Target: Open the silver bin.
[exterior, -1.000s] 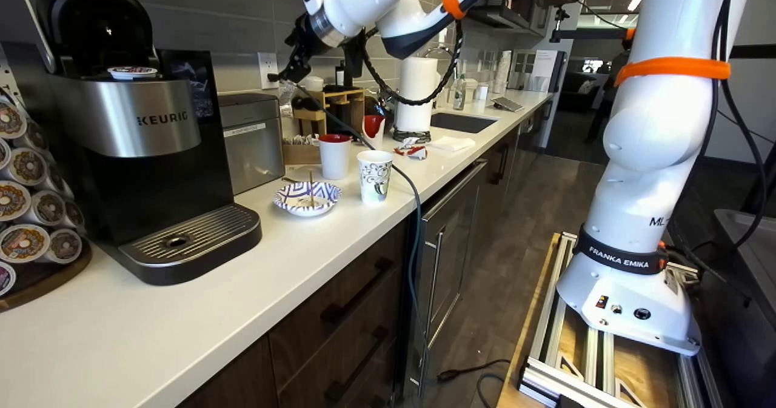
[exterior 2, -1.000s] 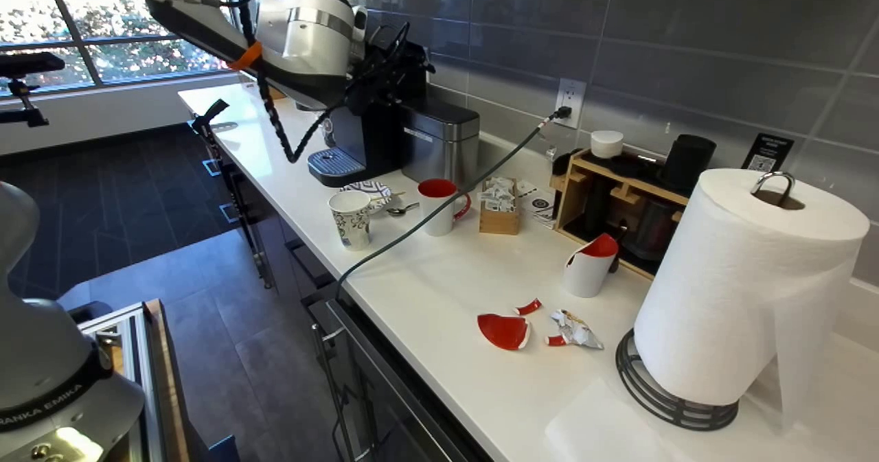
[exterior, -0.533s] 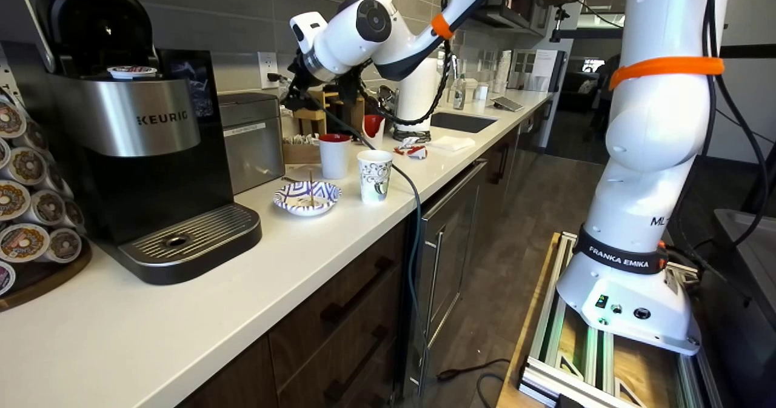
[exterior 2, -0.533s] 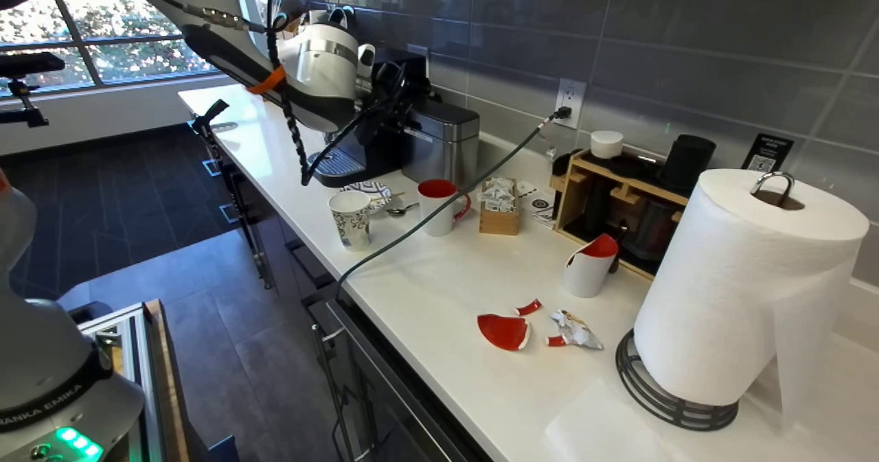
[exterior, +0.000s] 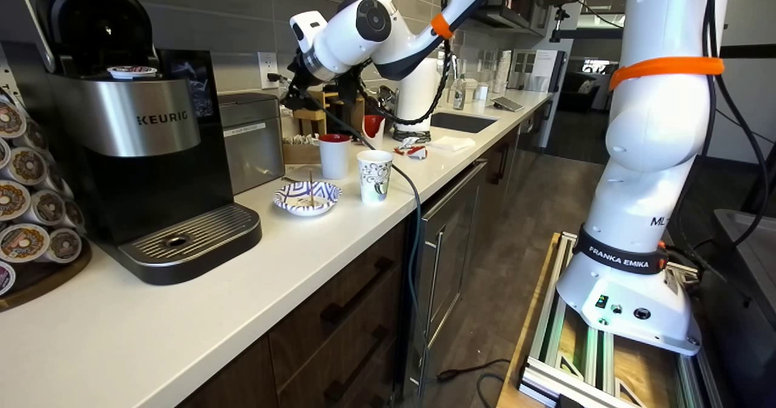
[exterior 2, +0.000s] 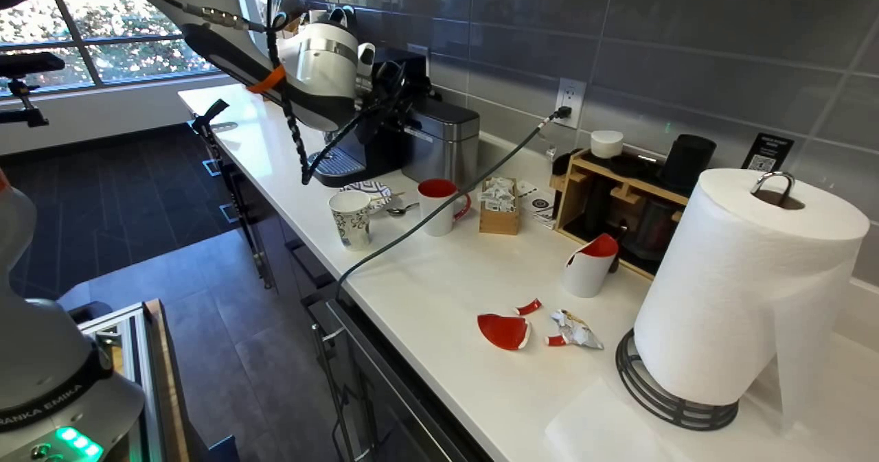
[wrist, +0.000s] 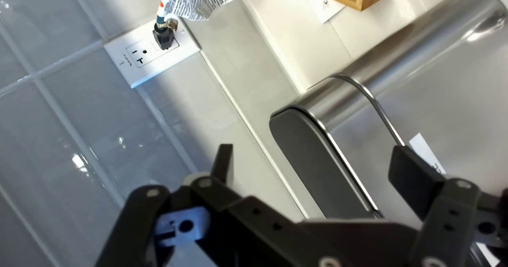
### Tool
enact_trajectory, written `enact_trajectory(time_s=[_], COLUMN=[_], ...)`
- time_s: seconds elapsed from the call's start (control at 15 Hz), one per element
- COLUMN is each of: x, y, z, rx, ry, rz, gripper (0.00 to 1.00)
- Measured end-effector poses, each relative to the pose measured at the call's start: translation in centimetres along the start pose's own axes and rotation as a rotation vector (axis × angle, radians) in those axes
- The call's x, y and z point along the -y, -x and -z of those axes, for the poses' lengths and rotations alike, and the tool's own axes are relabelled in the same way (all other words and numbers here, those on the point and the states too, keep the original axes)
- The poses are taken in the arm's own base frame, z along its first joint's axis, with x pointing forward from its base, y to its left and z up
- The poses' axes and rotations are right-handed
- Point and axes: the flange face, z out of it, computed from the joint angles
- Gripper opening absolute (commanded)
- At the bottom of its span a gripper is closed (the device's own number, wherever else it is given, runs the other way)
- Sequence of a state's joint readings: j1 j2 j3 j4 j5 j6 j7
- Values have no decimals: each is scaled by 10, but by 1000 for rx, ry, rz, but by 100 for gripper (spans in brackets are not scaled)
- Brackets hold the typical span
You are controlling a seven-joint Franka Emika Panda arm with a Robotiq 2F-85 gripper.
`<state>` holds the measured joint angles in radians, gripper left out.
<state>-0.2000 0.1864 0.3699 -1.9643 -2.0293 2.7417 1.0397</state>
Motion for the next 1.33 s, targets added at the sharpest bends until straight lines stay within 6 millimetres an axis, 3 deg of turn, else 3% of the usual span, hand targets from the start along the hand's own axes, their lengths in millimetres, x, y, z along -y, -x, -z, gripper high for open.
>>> enact_trajectory(time_s=[0.27, 0.6, 0.93, 1.33], x=[-2, -7, 11, 45], y=[-2, -18, -29, -84], z=[0, -2, -5, 40], rx=[-11, -135, -221, -344], ry=[12, 197, 264, 167], rz=[4, 79, 176, 227], gripper=[100, 100, 100, 100])
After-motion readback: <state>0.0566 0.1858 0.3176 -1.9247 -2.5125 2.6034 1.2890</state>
